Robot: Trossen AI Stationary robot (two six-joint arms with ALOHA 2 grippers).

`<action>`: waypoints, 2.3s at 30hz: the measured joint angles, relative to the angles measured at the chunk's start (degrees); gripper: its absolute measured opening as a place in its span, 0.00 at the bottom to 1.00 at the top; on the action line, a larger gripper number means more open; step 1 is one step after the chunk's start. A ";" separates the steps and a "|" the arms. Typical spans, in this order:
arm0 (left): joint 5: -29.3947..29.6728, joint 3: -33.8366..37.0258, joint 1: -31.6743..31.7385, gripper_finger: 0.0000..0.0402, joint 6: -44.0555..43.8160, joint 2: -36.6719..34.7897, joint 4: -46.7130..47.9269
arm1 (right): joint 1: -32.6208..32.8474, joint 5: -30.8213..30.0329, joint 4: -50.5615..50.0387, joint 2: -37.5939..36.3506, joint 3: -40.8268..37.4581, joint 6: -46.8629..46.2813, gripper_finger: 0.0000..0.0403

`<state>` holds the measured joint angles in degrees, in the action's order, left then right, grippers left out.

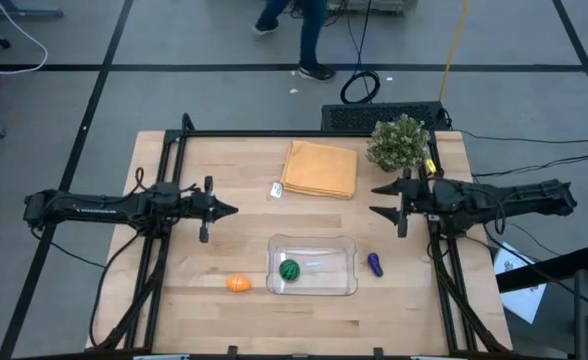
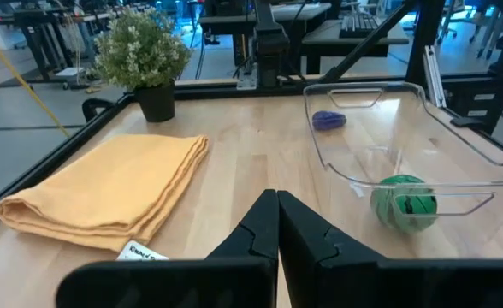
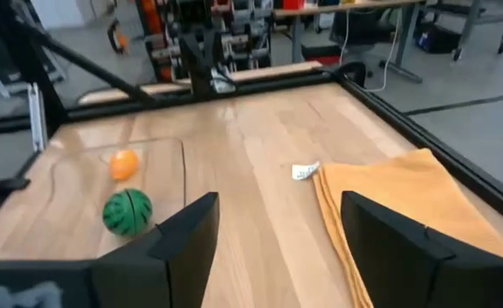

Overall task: Pick and placing Produce into tupperware
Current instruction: Put the eggplant into the transparent bin

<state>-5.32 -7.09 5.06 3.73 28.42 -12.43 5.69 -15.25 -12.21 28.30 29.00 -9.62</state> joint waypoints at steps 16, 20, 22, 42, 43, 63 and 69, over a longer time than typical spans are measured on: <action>0.05 0.00 0.00 0.01 -1.03 0.00 0.25 | 0.02 5.57 -3.21 4.07 3.85 -0.87 0.34; 0.07 0.00 0.00 0.00 -1.05 0.00 0.27 | 0.02 7.68 -11.44 7.83 8.67 -3.85 0.30; 0.08 0.00 0.00 0.01 -1.05 0.00 0.37 | 0.02 7.95 -15.40 9.68 10.37 -4.48 0.30; 0.15 -0.02 0.00 0.01 -1.37 0.00 0.40 | -1.57 28.78 -31.29 19.45 12.89 -22.30 0.30; 0.15 -0.02 0.00 0.02 -1.39 0.00 0.40 | -1.96 30.30 -31.38 19.83 12.89 -23.35 0.30; 0.16 -0.04 -0.01 0.02 -1.32 0.00 0.42 | -2.62 35.08 -34.57 26.60 14.47 -23.36 0.30; 0.28 -0.04 -0.01 0.05 -1.29 0.07 0.51 | -0.97 34.22 -45.70 36.32 23.26 -15.56 0.30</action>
<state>-5.04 -7.14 5.05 2.44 28.49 -11.92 4.72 18.97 -57.91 64.62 52.26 -25.18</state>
